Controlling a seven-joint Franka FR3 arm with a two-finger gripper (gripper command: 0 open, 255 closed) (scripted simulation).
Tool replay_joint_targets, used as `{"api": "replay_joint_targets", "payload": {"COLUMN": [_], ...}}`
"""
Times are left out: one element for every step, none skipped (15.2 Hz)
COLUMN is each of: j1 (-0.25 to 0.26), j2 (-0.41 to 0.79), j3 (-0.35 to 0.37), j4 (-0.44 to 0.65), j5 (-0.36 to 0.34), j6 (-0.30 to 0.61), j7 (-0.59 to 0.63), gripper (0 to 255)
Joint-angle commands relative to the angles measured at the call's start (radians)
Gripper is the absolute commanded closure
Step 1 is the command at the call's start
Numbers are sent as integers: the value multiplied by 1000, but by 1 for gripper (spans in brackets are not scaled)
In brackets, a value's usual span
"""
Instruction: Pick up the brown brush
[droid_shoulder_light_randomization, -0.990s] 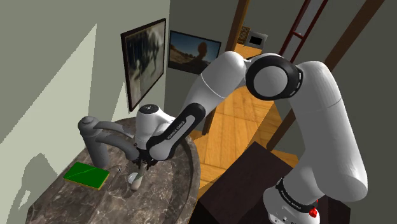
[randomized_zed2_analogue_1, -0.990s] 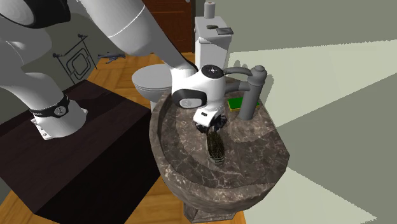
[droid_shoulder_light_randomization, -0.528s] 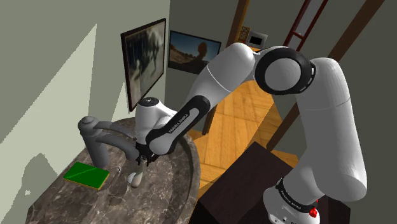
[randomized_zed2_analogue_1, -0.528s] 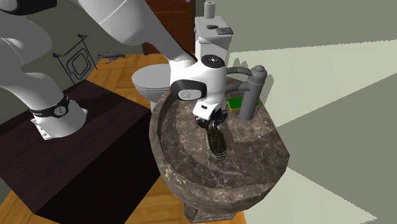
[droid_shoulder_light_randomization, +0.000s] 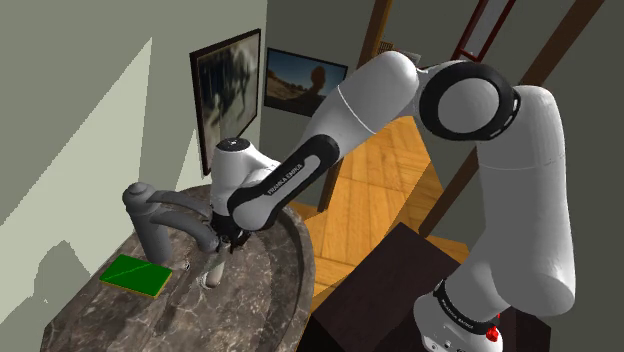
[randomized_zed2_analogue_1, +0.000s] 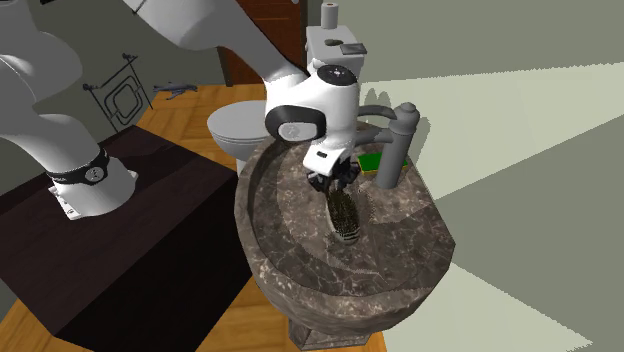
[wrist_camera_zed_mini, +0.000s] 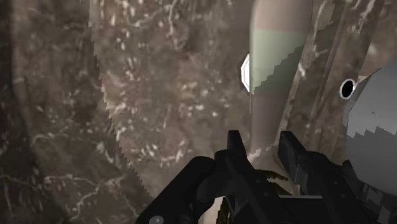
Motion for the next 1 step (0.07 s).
{"api": "replay_joint_targets", "payload": {"j1": [-3], "j2": [-10], "j3": [3], "j4": [-5], "j5": [3], "j6": [-6], "j7": [-2], "gripper": [255]}}
